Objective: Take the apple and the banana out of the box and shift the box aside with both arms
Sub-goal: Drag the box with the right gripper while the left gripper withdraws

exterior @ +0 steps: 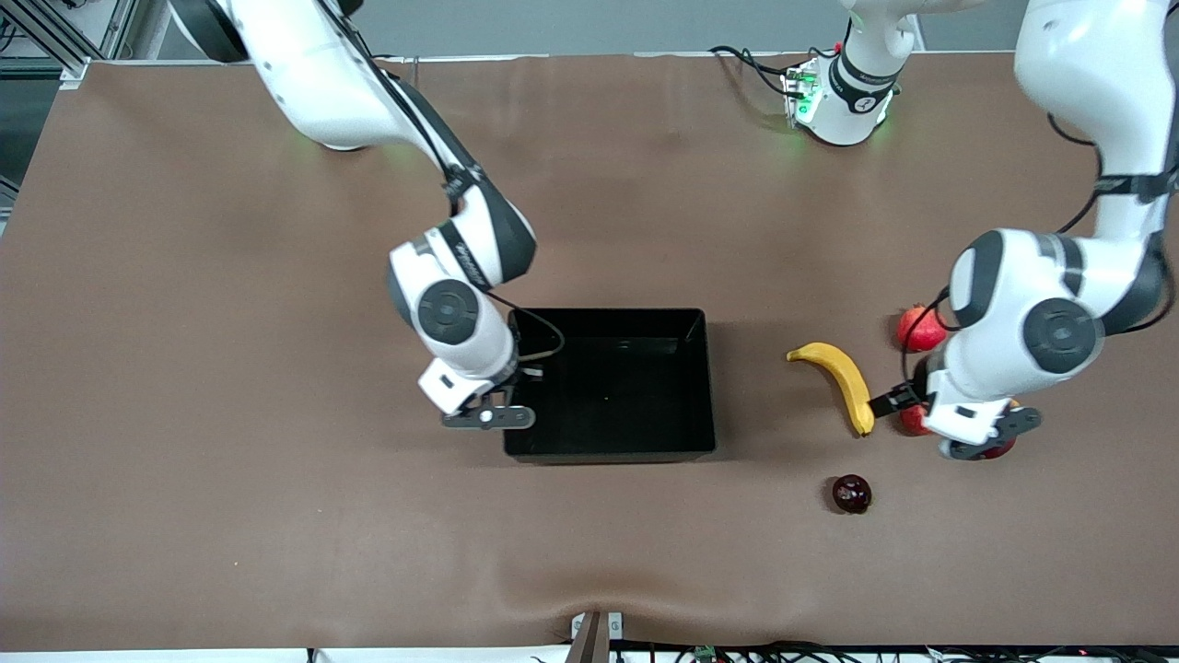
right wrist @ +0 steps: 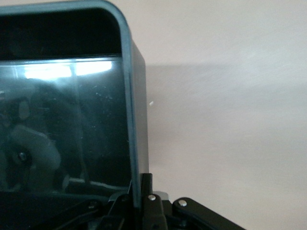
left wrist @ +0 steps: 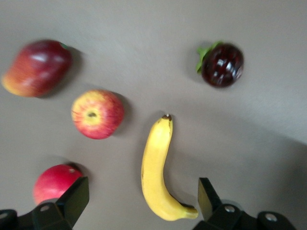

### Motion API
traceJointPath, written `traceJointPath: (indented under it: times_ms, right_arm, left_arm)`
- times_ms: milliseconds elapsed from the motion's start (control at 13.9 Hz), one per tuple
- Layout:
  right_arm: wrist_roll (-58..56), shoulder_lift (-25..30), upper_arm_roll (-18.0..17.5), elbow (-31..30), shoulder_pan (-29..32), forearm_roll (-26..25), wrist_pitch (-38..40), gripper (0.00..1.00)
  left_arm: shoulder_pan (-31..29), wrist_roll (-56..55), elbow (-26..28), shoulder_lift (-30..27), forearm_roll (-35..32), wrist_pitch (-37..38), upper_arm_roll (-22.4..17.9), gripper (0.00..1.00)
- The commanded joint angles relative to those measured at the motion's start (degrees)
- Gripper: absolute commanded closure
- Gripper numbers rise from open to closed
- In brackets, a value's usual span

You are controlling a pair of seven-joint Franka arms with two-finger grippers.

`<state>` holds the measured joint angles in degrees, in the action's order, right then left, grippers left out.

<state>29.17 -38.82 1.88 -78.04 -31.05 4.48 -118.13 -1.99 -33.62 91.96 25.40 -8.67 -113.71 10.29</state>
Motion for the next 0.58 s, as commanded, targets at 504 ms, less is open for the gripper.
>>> traceJointPath:
  times_ms: [504]
  right_arm:
    - [-18.57, 16.58, -1.18, -9.85, 21.79, 0.79, 12.39, 1.0]
  left_arm:
    - [-2.23, 10.5, -9.08, -9.74, -0.65, 13.24, -0.09, 0.0]
